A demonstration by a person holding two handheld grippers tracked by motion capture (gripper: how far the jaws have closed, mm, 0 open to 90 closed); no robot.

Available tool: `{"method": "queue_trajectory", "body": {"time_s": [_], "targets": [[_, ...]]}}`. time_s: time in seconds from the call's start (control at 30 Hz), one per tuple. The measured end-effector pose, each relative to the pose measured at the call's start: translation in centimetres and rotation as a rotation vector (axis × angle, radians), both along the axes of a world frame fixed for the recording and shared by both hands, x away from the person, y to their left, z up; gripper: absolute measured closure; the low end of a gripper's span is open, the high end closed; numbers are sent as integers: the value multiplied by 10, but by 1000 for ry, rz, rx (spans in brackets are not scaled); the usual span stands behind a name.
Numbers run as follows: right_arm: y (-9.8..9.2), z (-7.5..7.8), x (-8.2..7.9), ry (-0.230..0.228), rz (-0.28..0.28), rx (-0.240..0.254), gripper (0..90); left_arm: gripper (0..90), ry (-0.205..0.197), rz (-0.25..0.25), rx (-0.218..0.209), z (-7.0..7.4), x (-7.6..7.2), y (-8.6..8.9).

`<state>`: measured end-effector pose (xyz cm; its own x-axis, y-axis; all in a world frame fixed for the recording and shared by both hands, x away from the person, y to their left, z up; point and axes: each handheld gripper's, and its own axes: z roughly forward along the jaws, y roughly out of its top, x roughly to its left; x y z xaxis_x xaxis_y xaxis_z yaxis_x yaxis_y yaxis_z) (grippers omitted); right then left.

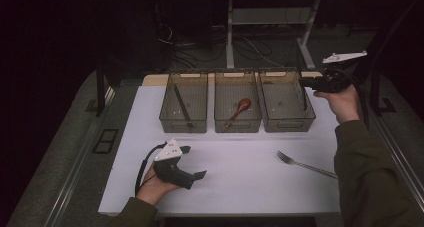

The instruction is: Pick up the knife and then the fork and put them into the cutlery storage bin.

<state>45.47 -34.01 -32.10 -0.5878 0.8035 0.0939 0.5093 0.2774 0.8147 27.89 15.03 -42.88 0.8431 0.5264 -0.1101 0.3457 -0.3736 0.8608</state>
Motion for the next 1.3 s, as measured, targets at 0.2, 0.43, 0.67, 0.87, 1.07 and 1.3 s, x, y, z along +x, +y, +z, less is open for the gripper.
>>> {"method": "queue_trajectory", "body": {"time_s": [0.2, 0.43, 0.67, 0.87, 1.07, 1.3], "targets": [[6, -25, 16, 110, -5, -89, 795, 0, -1, -1, -1, 0, 0, 1], [12, -45, 22, 199, 7, -171, 794, 0, 0, -1, -2, 0, 0, 1], [18, -52, 26, 256, 13, -237, 794, 0, 0, -2, 0, 0, 0, 1], [20, -61, 30, 299, 16, -263, 794, 0, 2, -4, -1, 0, -1, 0], [23, -67, 33, 323, 25, -278, 793, 0, 3, -5, -1, 0, -1, 0], [23, -63, 33, 294, 12, -204, 611, 0, 3, -5, -1, 0, -1, 0]]}}
